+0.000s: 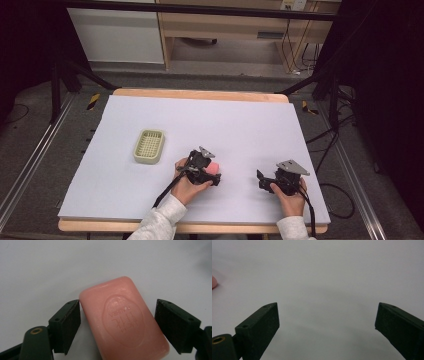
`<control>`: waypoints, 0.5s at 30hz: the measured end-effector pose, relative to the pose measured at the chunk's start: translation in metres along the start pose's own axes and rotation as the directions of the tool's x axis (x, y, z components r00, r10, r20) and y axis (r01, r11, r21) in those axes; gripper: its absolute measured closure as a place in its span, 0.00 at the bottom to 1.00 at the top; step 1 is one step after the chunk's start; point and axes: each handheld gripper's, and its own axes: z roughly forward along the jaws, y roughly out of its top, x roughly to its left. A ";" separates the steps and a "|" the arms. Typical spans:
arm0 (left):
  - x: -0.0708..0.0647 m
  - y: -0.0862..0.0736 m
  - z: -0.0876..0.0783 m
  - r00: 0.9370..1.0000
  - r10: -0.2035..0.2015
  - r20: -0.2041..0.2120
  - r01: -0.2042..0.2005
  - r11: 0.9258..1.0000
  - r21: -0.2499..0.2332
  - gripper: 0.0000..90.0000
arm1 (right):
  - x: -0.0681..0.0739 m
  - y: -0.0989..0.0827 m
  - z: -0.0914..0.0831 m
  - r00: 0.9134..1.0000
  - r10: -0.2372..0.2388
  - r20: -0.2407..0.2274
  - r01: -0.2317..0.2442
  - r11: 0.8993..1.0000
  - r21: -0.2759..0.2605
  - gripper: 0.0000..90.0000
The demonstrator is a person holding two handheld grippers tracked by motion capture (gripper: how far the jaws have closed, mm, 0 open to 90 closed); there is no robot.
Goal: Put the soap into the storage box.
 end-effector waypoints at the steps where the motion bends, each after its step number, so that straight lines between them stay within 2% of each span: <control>1: 0.000 0.000 0.000 1.000 0.000 0.000 0.000 1.000 0.000 0.23 | 0.000 0.000 0.000 1.000 0.000 0.000 0.000 1.000 0.000 0.06; 10: 0.000 -0.001 0.004 1.000 -0.010 0.011 0.010 1.000 0.026 0.24 | 0.000 0.000 0.000 1.000 0.000 0.001 0.000 1.000 0.001 0.06; 15: -0.001 -0.001 0.003 1.000 -0.008 0.019 0.008 0.999 0.033 0.29 | 0.000 0.000 0.000 1.000 0.000 0.000 0.000 1.000 0.000 0.06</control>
